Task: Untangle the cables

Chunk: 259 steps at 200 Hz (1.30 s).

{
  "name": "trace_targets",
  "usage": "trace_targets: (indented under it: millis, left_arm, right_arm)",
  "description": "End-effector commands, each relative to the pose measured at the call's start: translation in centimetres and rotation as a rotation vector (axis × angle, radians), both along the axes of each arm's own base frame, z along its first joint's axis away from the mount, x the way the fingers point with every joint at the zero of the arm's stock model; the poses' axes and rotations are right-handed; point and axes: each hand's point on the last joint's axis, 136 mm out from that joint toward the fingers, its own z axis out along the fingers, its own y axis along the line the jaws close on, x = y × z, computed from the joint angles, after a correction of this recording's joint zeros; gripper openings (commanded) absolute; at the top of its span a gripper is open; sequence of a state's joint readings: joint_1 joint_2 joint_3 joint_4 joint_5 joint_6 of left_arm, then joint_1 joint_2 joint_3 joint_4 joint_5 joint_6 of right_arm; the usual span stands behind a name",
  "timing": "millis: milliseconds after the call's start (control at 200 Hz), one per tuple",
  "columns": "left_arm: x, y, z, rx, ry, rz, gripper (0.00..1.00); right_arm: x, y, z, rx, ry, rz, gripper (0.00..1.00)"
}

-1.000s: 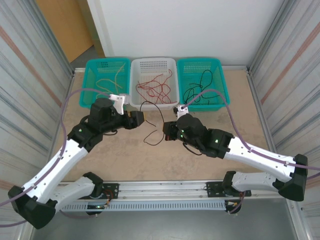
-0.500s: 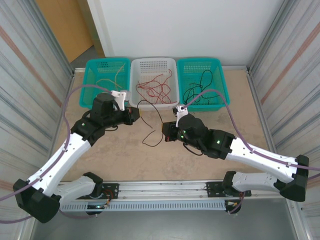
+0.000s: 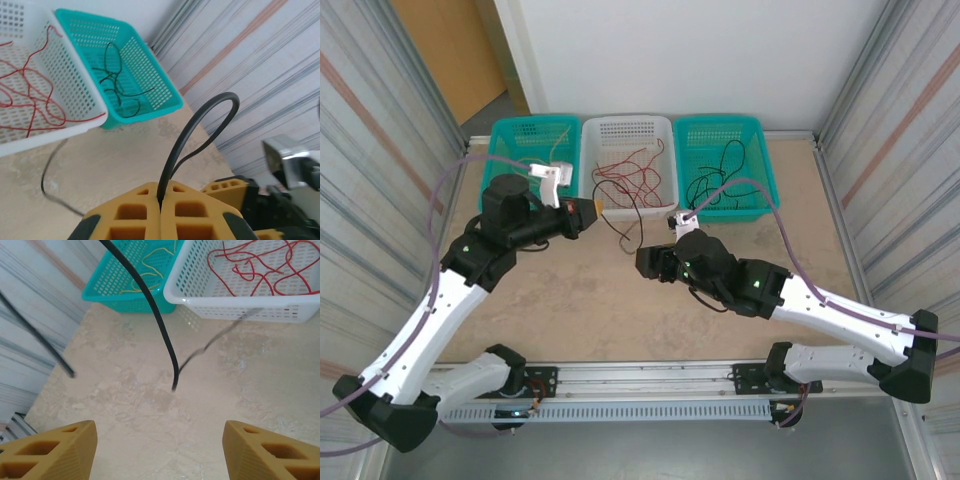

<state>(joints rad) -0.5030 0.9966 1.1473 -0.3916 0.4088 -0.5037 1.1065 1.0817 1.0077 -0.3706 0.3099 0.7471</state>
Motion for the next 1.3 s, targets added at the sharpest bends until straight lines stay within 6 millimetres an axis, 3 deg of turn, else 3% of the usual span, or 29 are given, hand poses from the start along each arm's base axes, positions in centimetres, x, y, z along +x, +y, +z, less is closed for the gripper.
trace_targets:
  millis: [0, 406, 842, 937, 1163, 1293]
  left_arm:
    - [-1.4, 0.1, 3.4, -0.079, -0.040, -0.033, 0.00]
    - [-2.5, -0.3, 5.0, -0.142, -0.035, -0.077, 0.00]
    - [-3.2, -0.6, 5.8, -0.174, -0.027, -0.112, 0.00]
    - [-3.2, -0.6, 5.8, -0.174, -0.027, -0.111, 0.00]
    - [-3.3, -0.1, 5.8, -0.153, -0.040, -0.094, 0.00]
    - [-3.1, 0.5, 6.0, -0.133, -0.060, -0.064, 0.00]
  right_arm:
    - [0.0, 0.0, 1.1, 0.012, -0.023, 0.010, 0.66]
    - [1.0, 0.4, 1.7, 0.055, -0.026, 0.029, 0.66]
    - [3.9, 0.9, 2.4, 0.078, -0.040, 0.021, 0.60]
    - [4.8, 1.2, 2.1, 0.078, -0.036, 0.021, 0.56]
    - [5.2, 1.8, 0.9, 0.073, -0.005, 0.033, 0.16]
    - [4.4, 1.0, 0.0, 0.054, 0.015, 0.028, 0.05]
